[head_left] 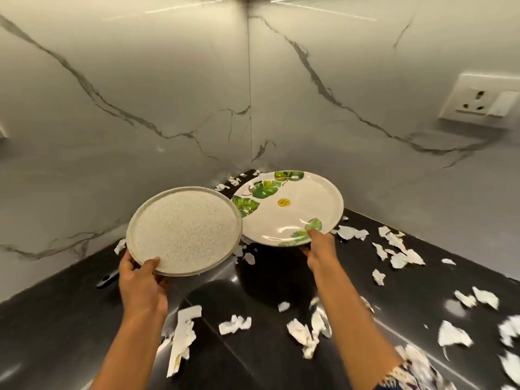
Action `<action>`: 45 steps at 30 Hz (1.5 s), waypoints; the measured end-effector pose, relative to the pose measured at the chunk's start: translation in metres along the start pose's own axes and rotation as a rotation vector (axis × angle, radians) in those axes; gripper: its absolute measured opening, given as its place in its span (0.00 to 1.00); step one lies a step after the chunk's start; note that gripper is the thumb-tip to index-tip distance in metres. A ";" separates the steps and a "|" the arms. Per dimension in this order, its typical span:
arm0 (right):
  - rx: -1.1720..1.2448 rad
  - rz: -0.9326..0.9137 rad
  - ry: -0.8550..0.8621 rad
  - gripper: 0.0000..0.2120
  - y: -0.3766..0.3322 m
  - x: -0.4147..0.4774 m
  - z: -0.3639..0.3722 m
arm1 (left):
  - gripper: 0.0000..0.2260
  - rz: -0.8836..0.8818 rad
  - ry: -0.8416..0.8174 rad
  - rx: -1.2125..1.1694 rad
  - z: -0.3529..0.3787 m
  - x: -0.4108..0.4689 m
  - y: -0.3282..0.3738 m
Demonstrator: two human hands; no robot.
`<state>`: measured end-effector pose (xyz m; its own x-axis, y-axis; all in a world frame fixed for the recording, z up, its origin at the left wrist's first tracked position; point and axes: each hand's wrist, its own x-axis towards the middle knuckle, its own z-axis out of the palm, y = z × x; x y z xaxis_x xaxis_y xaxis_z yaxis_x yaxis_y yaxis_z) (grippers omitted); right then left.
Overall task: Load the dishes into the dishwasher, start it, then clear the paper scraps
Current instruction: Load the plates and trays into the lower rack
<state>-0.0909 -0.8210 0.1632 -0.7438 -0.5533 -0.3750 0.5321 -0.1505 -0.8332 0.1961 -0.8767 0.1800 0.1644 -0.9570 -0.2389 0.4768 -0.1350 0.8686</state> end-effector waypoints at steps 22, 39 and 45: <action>-0.071 -0.432 0.451 0.14 0.081 -0.515 -0.390 | 0.23 -0.122 -0.441 0.268 -0.287 -0.373 -0.010; -0.535 -0.300 0.857 0.12 0.071 -0.769 -0.733 | 0.18 -0.337 -0.736 0.551 -0.342 -0.641 -0.171; -0.783 -0.155 0.986 0.14 0.058 -0.832 -0.886 | 0.18 -0.431 -0.695 0.699 -0.386 -0.780 -0.269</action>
<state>0.2007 0.3570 0.0665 -0.9406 0.3197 -0.1140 0.2824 0.5509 -0.7854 0.2730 0.0051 -0.0347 -0.5314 -0.7004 -0.4765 -0.2586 -0.4016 0.8786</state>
